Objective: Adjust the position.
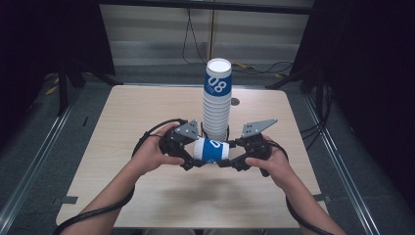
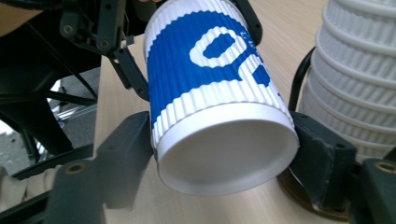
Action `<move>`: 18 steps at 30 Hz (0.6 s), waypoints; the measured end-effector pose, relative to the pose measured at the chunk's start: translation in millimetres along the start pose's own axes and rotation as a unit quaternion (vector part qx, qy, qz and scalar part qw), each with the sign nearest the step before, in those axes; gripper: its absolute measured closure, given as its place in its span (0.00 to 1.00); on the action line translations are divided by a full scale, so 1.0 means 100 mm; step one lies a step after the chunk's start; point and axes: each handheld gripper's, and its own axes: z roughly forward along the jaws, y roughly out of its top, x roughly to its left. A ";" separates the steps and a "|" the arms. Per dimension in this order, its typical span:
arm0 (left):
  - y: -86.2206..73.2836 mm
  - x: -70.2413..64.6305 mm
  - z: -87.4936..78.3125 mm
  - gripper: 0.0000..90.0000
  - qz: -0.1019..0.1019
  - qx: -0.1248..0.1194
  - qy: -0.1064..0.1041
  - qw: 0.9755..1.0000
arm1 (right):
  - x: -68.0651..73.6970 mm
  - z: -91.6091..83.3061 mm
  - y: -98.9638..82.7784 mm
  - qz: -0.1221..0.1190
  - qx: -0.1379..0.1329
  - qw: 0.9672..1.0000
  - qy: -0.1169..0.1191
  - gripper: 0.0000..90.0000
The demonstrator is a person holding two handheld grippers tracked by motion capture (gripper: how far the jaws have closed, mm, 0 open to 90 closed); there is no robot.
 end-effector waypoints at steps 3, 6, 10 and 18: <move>-0.01 0.01 -0.01 0.18 -0.003 -0.003 0.000 1.000 | 0.00 0.00 -0.02 0.004 0.000 1.000 -0.004 0.22; -0.02 0.01 -0.01 0.18 -0.003 -0.004 -0.007 1.000 | 0.00 -0.02 -0.04 0.011 -0.013 1.000 0.001 0.26; -0.03 0.01 -0.01 0.18 -0.006 -0.005 -0.010 1.000 | 0.00 -0.02 -0.03 0.004 0.001 1.000 -0.006 0.29; -0.03 0.03 -0.03 0.19 -0.011 -0.013 -0.011 1.000 | -0.01 -0.03 -0.02 0.008 -0.009 1.000 -0.006 0.25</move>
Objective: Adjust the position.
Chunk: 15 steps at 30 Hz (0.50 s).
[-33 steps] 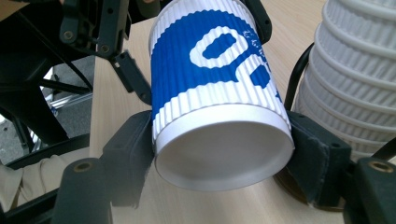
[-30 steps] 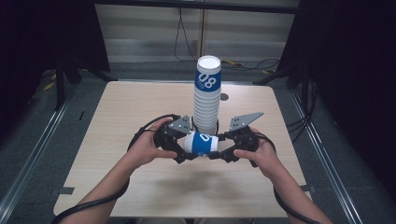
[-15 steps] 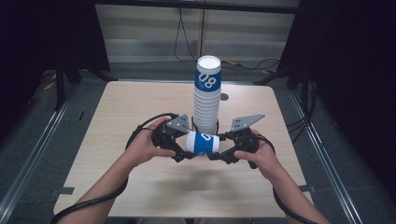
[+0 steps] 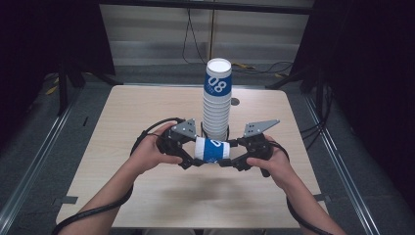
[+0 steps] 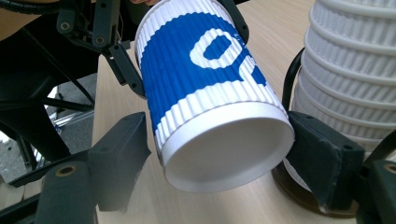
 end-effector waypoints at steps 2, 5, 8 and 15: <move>-0.01 0.00 0.00 0.19 -0.002 -0.002 -0.001 1.000 | 0.00 0.01 -0.01 0.002 -0.003 1.000 0.001 0.25; -0.02 0.01 -0.02 0.19 -0.003 0.002 0.000 1.000 | -0.01 0.01 -0.02 0.002 -0.003 1.000 -0.003 0.23; -0.04 0.01 -0.03 0.19 -0.010 -0.003 -0.001 1.000 | -0.01 -0.01 -0.03 0.002 -0.006 1.000 -0.004 0.23; -0.04 0.03 -0.06 0.19 -0.007 0.029 0.002 1.000 | -0.02 -0.05 -0.08 0.000 -0.004 1.000 -0.009 0.22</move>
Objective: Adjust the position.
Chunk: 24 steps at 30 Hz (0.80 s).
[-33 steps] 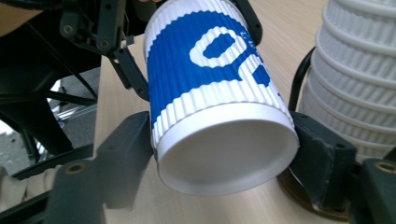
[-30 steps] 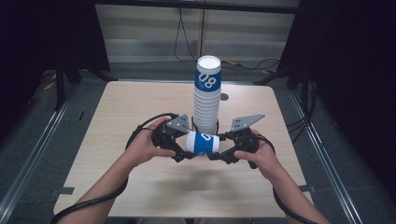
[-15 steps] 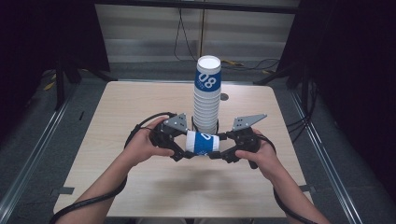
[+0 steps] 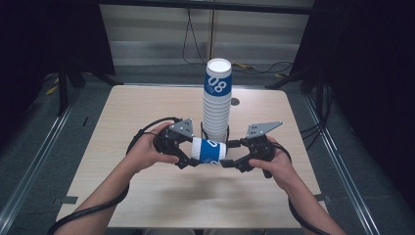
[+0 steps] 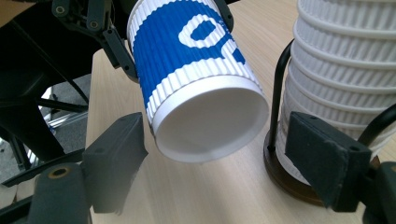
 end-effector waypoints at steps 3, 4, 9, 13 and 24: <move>0.03 0.01 -0.01 0.19 -0.001 0.045 0.005 0.999 | 0.01 0.00 0.00 -0.005 0.008 1.000 0.000 0.22; 0.03 0.01 -0.01 0.19 -0.001 0.045 0.005 0.999 | 0.01 0.01 0.00 -0.009 0.012 1.000 0.000 0.22; 0.06 0.02 -0.01 0.19 -0.005 0.083 0.007 0.997 | 0.04 0.02 0.01 -0.028 0.027 0.999 -0.007 0.22; 0.08 0.01 0.01 0.19 -0.008 0.118 0.008 0.993 | 0.07 0.05 0.03 -0.045 0.041 0.998 -0.012 0.22; 0.17 -0.02 0.08 0.19 -0.013 0.170 -0.003 0.985 | 0.10 0.12 0.03 -0.065 0.066 0.996 -0.017 0.22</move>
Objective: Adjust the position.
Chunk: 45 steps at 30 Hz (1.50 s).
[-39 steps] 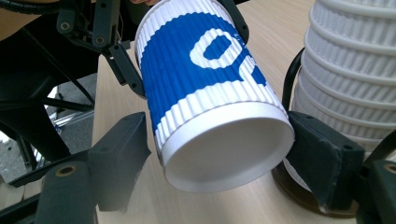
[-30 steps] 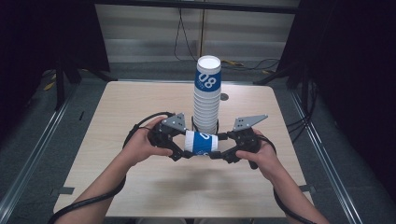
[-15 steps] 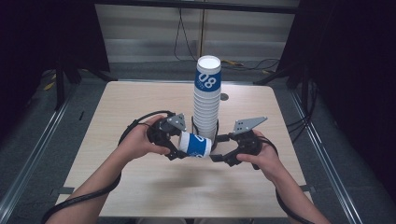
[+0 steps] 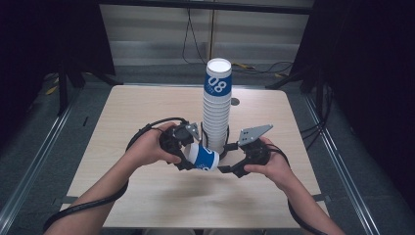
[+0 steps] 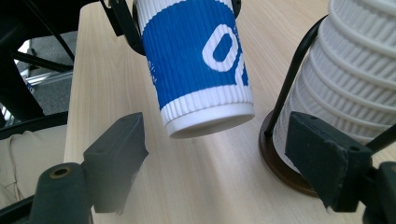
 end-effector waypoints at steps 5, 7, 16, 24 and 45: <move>0.05 -0.01 0.02 0.19 0.004 0.015 -0.003 1.000 | 0.02 0.02 0.00 -0.009 0.003 1.000 0.001 0.22; 0.07 -0.02 0.03 0.19 0.001 0.023 -0.002 1.000 | 0.02 0.02 0.01 -0.014 0.004 1.000 0.000 0.22; 0.12 -0.04 0.05 0.19 0.007 0.040 -0.003 0.999 | 0.06 0.07 0.04 -0.026 0.014 1.000 0.003 0.22; 0.12 -0.05 0.08 0.19 0.002 0.048 -0.009 0.999 | 0.09 0.11 0.10 -0.039 0.031 0.999 0.003 0.22; 0.18 -0.04 0.12 0.19 -0.010 0.063 -0.028 0.998 | 0.13 0.18 0.12 -0.053 0.048 0.997 0.007 0.22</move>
